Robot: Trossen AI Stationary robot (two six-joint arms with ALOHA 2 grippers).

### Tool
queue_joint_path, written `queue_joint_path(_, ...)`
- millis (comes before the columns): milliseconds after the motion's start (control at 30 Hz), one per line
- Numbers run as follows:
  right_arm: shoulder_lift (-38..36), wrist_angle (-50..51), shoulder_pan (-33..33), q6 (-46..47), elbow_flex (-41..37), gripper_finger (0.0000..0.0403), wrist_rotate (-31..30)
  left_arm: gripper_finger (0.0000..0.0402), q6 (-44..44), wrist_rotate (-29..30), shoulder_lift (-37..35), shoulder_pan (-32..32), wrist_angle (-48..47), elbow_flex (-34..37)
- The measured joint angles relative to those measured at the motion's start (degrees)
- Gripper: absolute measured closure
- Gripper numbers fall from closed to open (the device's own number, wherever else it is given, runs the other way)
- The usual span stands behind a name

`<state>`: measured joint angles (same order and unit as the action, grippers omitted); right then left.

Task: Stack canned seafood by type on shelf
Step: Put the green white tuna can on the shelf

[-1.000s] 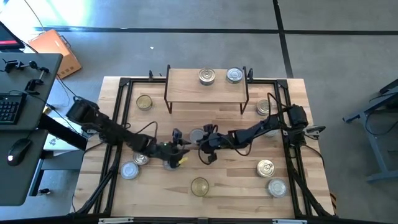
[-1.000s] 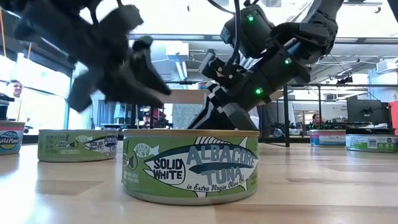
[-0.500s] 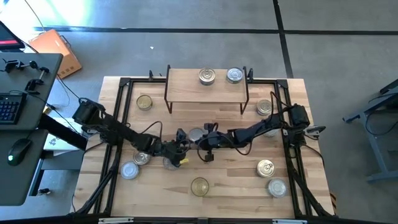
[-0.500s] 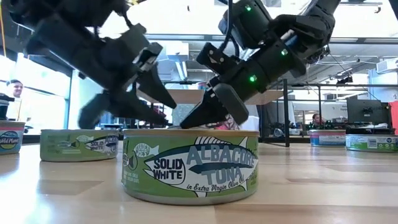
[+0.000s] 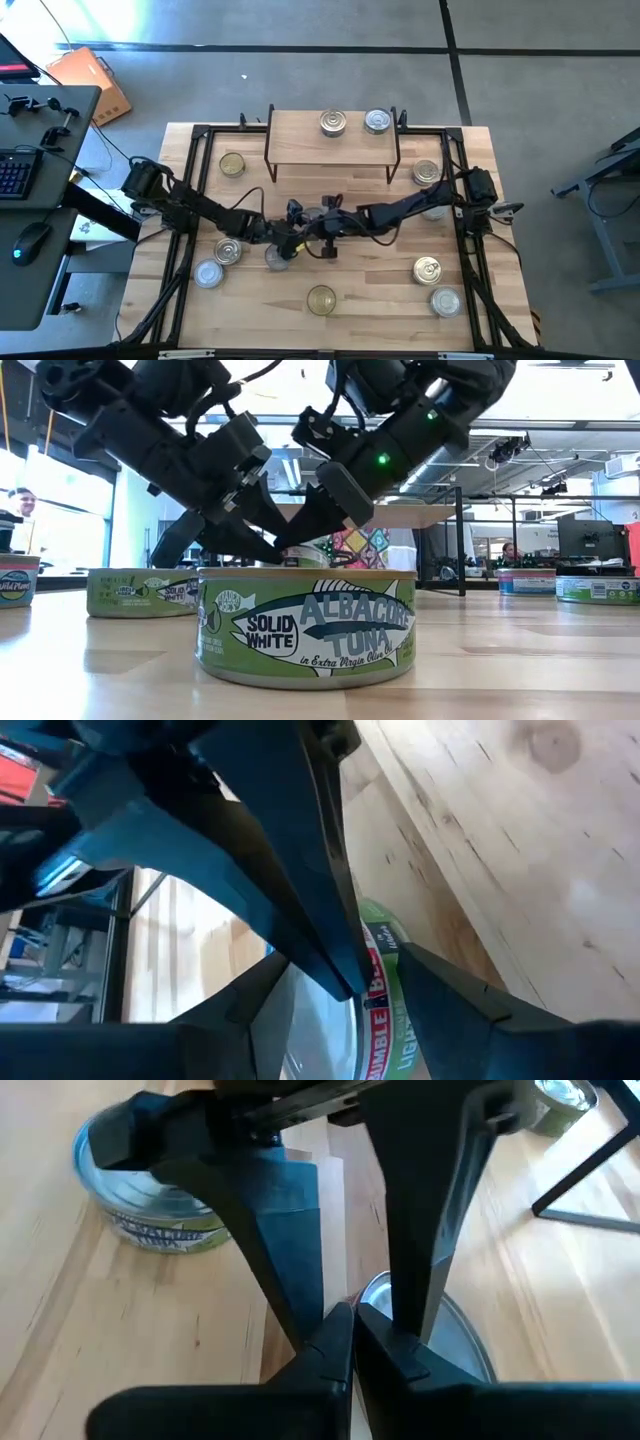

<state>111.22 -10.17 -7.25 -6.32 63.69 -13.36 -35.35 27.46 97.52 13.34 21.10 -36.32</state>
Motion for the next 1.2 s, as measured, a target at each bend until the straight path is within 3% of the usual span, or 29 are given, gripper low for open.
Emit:
queue_joint_path(833, -3.6, 4.0, -0.3, 3.6, 1.3, 0.0403, -1.3, 0.0233, 8.8, 0.1, 0.1, -2.8, -4.7, 0.1)
queue_joint_path(1033, -3.8, 4.6, -0.3, 4.4, 1.3, 0.04, -1.6, 0.0281, 13.4, 0.1, 0.2, -2.2, -4.6, 0.2)
queue_joint_path(1200, -8.8, 14.5, -1.4, 5.9, 1.3, 0.0391, -1.9, 0.0281, 16.7, 1.2, -1.3, -0.5, -5.0, 0.3)
